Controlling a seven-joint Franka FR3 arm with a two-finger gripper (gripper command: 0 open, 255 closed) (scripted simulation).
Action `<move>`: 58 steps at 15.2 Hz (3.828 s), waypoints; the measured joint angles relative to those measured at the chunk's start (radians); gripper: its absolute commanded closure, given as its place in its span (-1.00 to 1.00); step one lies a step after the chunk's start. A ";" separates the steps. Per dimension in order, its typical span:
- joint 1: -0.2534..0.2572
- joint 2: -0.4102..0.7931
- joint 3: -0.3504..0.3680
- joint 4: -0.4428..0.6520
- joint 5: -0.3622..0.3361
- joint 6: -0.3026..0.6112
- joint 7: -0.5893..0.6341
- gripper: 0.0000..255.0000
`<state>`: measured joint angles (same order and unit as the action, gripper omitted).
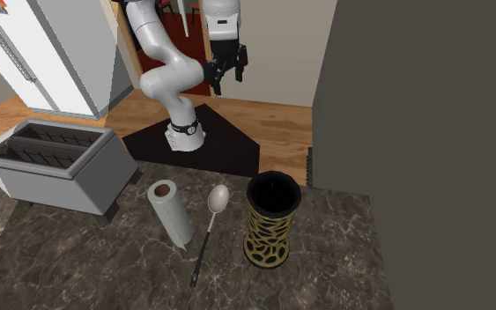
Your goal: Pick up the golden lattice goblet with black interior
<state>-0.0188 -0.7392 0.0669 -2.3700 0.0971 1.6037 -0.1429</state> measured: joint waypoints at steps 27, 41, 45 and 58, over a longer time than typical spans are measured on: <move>-0.183 1.063 0.037 1.109 -0.054 -0.137 0.907 -1.00; -0.195 1.082 0.024 1.043 -0.052 -0.055 0.927 1.00; -0.195 1.082 0.024 1.043 -0.052 -0.055 0.927 1.00; -0.190 1.128 0.026 1.239 -0.055 -0.208 0.938 1.00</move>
<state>-0.2087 0.3885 0.0925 -1.1306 0.0422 1.3954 0.7954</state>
